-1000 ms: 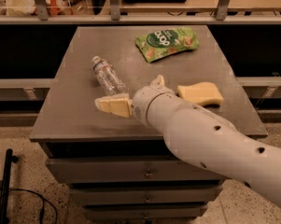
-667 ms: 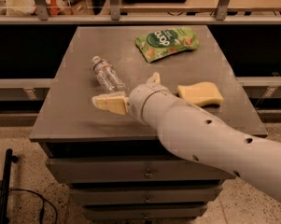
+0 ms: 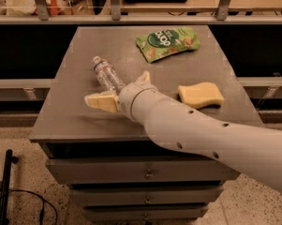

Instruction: Move water bottle near green rice chip bag

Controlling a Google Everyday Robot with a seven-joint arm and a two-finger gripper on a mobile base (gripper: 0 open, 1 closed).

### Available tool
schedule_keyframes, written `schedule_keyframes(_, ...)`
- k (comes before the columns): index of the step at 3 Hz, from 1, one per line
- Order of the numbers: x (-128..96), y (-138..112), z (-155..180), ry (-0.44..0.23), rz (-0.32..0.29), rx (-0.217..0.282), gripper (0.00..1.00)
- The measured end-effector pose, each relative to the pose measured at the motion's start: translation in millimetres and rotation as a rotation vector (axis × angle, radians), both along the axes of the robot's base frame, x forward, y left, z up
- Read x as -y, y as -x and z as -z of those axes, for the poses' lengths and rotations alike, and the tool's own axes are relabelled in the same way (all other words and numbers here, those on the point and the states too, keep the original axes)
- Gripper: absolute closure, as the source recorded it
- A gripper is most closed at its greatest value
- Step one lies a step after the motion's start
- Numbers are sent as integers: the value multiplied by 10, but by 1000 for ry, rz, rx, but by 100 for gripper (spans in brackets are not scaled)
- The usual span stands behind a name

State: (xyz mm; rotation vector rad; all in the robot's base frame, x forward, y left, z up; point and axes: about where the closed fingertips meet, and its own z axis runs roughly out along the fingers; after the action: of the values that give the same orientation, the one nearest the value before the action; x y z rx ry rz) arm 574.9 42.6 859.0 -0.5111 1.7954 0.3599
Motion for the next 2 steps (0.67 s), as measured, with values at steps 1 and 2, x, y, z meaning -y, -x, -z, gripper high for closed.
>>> schedule_keyframes(1,-81,-44,41,5,-4,-2,17)
schedule_keyframes(2,-136,-62,42,8,-7,-1,40)
